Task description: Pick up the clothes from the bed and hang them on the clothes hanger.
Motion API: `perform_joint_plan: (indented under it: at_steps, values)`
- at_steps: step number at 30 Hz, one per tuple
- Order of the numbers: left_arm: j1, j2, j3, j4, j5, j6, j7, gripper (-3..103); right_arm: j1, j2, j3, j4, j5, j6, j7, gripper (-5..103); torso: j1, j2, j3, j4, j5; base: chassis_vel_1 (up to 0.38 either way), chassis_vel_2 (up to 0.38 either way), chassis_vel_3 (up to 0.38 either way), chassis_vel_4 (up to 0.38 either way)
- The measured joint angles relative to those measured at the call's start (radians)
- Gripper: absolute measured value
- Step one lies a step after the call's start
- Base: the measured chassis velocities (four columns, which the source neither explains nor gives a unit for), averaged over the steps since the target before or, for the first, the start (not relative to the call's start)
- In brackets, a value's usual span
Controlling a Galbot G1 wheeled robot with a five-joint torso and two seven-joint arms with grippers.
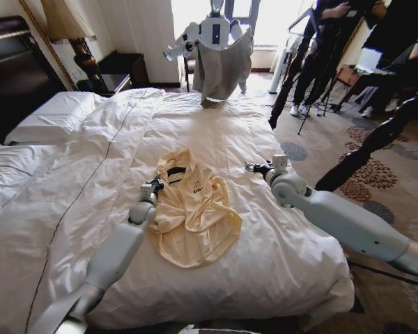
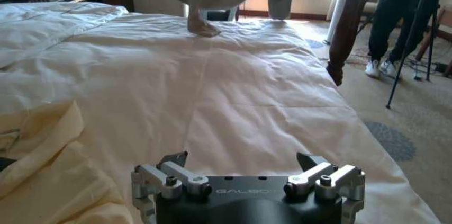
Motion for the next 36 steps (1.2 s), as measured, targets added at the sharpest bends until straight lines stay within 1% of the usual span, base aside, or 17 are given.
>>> perform_joint_plan:
  at_steps: [5,8,13,17,19,22,23,25,27,28,30,31,32,33,34,35,36]
  values:
    - [-0.003,0.038,-0.004,-0.065,-0.031,0.020,-0.006,0,-0.010,0.013,0.004,-0.002,-0.010,0.004,0.000,100,0.000,0.000,0.000,0.0002,0.0000,0.000,0.000,0.000,0.000]
    - [-0.004,0.066,-0.001,-0.132,-0.063,0.042,-0.012,0,-0.022,0.027,0.007,-0.004,-0.022,0.009,0.000,100,0.000,0.000,0.000,0.0002,0.0001,0.000,0.000,0.000,0.000]
    - [0.009,0.072,0.026,-0.176,-0.074,0.056,-0.014,0,-0.031,0.029,0.009,0.001,-0.026,0.014,0.002,100,0.000,0.000,0.000,0.0002,0.0001,0.000,0.000,0.000,0.000]
    - [0.016,0.033,0.103,-0.156,-0.042,0.052,-0.015,0,-0.035,0.018,0.009,0.011,-0.028,0.017,0.003,100,0.000,0.000,0.000,0.0002,0.0000,0.000,0.000,0.000,0.000]
    - [0.016,0.022,0.114,-0.146,-0.033,0.049,-0.015,0,-0.035,0.015,0.009,0.013,-0.028,0.017,0.003,100,0.000,0.000,0.000,0.0001,0.0000,0.000,0.000,0.000,0.000]
    - [0.015,-0.027,0.160,-0.103,0.000,0.038,-0.013,0,-0.034,0.000,0.008,0.020,-0.026,0.018,0.003,100,0.000,0.000,0.000,0.0000,0.0002,0.000,0.000,0.000,0.000]
    - [0.015,-0.027,0.160,-0.103,0.000,0.038,-0.013,0,-0.034,0.000,0.008,0.020,-0.026,0.018,0.003,100,0.000,0.000,0.000,0.0000,0.0002,0.000,0.000,0.000,0.000]
    - [0.016,-0.065,0.187,-0.076,0.021,0.036,-0.013,0,-0.029,-0.010,0.005,0.026,-0.024,0.018,0.002,100,0.000,0.000,0.000,0.0000,0.0001,0.000,0.000,0.000,0.000]
    - [0.018,-0.071,0.190,-0.072,0.024,0.037,-0.013,0,-0.028,-0.011,0.004,0.026,-0.023,0.018,0.002,100,0.000,0.000,0.000,-0.0001,-0.0001,0.000,0.000,0.000,0.000]
    - [0.025,-0.079,0.192,-0.068,0.031,0.037,-0.015,-3,-0.025,-0.012,0.003,0.027,-0.022,0.018,0.002,100,0.000,0.000,0.000,-0.0002,0.0002,0.000,0.000,0.000,0.000]
    - [0.052,-0.076,0.175,-0.070,0.042,0.036,-0.016,7,-0.018,-0.012,0.002,0.026,-0.019,0.017,0.000,100,0.000,0.000,0.000,-0.0004,-0.0001,0.000,0.000,0.000,0.000]
    - [0.052,-0.076,0.175,-0.070,0.042,0.036,-0.016,7,-0.018,-0.012,0.002,0.026,-0.019,0.017,0.000,100,0.000,0.000,0.000,-0.0004,-0.0001,0.000,0.000,0.000,0.000]
    - [0.066,-0.068,0.157,-0.078,0.042,0.035,-0.016,12,-0.016,-0.010,0.002,0.023,-0.019,0.017,-0.003,100,0.000,0.000,0.000,-0.0003,0.0000,0.000,0.000,0.000,0.000]
    - [0.078,-0.062,0.144,-0.087,0.043,0.035,-0.016,12,-0.015,-0.009,0.002,0.021,-0.020,0.017,-0.005,100,0.000,0.000,0.000,-0.0003,0.0001,0.000,0.000,0.000,0.000]
    - [0.112,-0.039,0.096,-0.117,0.042,0.034,-0.015,23,-0.015,0.000,0.001,0.014,-0.021,0.016,-0.008,100,0.000,0.000,0.000,0.0000,-0.0003,0.000,0.000,0.000,0.000]
    - [0.129,-0.027,0.073,-0.135,0.042,0.034,-0.015,23,-0.014,0.005,0.001,0.011,-0.021,0.016,-0.009,100,0.000,0.000,0.000,0.0000,-0.0002,0.000,0.000,0.000,0.000]
    - [0.160,-0.003,0.034,-0.170,0.039,0.032,-0.015,28,-0.015,0.014,0.001,0.006,-0.022,0.016,-0.009,100,0.000,0.000,0.000,0.0004,0.0003,0.000,0.000,0.000,0.000]
